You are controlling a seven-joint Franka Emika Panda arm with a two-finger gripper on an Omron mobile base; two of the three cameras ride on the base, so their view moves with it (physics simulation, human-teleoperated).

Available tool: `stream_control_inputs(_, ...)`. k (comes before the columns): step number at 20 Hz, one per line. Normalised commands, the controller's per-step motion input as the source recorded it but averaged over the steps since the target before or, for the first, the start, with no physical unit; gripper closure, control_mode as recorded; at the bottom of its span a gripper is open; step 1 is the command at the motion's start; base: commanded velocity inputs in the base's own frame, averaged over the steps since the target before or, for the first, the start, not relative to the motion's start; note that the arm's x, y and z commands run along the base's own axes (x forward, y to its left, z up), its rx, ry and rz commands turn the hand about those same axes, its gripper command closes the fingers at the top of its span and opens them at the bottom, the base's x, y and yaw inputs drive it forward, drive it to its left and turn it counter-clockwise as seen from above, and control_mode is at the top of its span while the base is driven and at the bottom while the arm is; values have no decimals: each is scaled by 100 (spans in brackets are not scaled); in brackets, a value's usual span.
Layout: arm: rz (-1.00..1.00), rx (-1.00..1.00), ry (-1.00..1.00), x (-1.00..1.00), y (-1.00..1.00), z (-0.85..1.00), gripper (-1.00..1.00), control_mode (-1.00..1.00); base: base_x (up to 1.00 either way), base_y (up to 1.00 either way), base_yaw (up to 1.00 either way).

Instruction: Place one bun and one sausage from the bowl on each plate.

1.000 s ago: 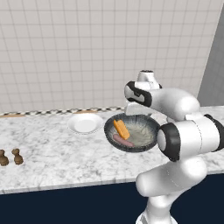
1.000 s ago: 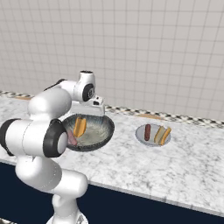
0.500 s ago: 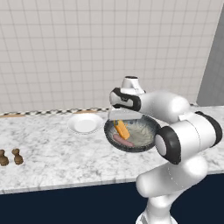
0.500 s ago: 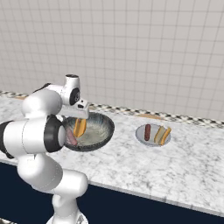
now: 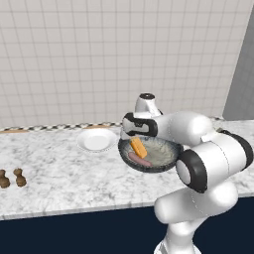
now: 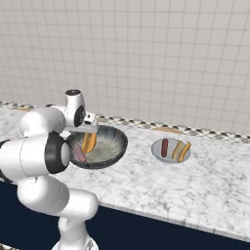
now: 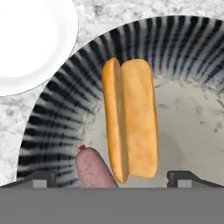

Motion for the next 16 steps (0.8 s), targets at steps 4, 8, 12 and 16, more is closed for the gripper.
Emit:
stream_control_inputs(4,0,0,3,59,-8,-3,-100,-100,0,0,0)
stream_control_inputs(8,0,0,8,35,-2,-24,-100,-100,0,0,0)
stream_control_inputs(12,0,0,12,10,-1,-30,-100,-100,0,0,0)
stream_control_inputs(16,0,0,3,4,-13,-30,-100,-100,0,0,0)
